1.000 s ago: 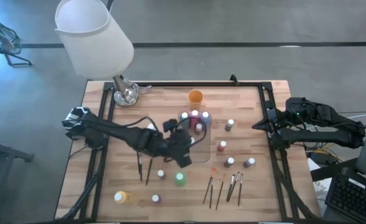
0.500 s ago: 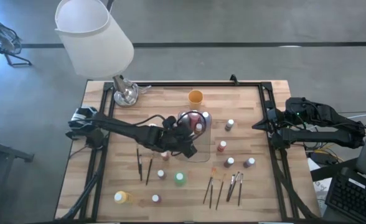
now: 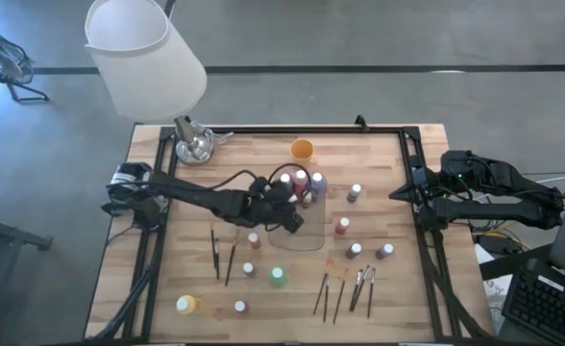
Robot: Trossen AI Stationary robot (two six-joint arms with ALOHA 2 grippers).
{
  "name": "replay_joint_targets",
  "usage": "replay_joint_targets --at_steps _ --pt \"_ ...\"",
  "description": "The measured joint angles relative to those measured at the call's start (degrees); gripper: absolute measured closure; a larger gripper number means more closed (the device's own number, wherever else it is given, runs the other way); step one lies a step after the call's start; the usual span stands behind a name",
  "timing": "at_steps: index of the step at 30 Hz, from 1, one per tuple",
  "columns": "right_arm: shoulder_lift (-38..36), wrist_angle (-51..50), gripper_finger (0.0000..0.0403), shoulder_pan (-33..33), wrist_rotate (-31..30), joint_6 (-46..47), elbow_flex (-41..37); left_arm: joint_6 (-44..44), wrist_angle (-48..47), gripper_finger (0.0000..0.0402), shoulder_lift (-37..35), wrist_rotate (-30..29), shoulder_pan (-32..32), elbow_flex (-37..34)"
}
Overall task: Pick & Place Paint Supplies
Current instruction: Put the pink paint bottle into the transparent bin
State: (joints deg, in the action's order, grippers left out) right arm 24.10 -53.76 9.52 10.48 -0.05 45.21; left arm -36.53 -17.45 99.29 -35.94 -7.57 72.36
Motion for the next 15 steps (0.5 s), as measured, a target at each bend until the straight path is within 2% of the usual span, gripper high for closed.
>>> replay_joint_targets --at_steps 15 --pt "0.0 0.0 0.0394 0.0 0.0 0.0 0.0 -0.6 3.9 0.0274 -0.1 0.3 1.4 -1.4"
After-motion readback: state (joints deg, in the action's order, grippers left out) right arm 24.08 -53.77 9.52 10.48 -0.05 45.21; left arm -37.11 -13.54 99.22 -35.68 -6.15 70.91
